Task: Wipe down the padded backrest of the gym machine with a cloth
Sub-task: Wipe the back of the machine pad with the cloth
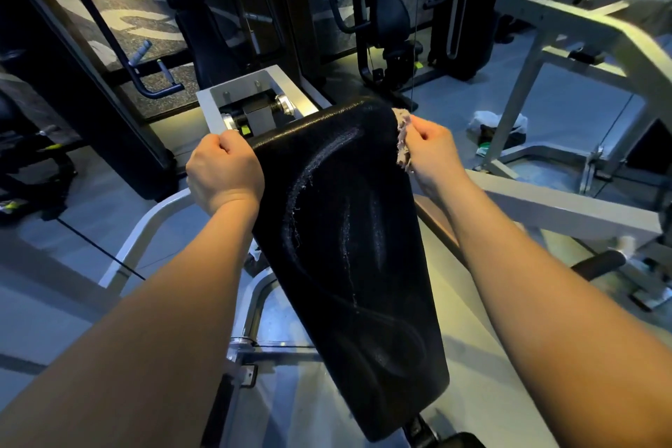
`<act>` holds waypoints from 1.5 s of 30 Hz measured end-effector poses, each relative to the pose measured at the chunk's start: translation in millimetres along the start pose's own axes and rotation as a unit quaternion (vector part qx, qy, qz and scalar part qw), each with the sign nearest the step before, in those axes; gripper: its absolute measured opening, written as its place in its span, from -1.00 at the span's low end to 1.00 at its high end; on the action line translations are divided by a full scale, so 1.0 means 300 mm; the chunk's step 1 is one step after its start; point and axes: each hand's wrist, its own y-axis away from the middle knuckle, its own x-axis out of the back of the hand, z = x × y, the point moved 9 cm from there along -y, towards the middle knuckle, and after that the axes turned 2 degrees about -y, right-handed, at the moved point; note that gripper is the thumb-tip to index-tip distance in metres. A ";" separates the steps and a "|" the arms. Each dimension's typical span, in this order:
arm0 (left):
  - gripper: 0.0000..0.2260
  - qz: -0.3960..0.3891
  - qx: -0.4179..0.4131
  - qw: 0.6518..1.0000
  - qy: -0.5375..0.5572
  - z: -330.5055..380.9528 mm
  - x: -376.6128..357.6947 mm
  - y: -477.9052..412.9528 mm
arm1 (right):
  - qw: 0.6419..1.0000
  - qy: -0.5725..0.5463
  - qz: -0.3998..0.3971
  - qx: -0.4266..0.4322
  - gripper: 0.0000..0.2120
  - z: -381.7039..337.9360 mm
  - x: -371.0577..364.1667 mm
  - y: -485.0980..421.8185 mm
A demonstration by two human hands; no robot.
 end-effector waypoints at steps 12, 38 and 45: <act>-0.68 -0.004 0.002 1.000 -0.013 0.009 0.008 0.001 | 0.998 0.054 0.033 -0.005 -0.70 0.063 0.038 0.101; -0.69 -0.004 0.001 1.000 0.004 0.004 0.004 0.000 | 0.900 0.243 0.174 0.319 -0.59 -0.139 -0.125 0.211; -0.71 -0.001 0.006 1.000 -0.004 0.002 0.004 -0.001 | 0.859 0.278 0.191 0.385 -0.67 -0.205 -0.084 0.156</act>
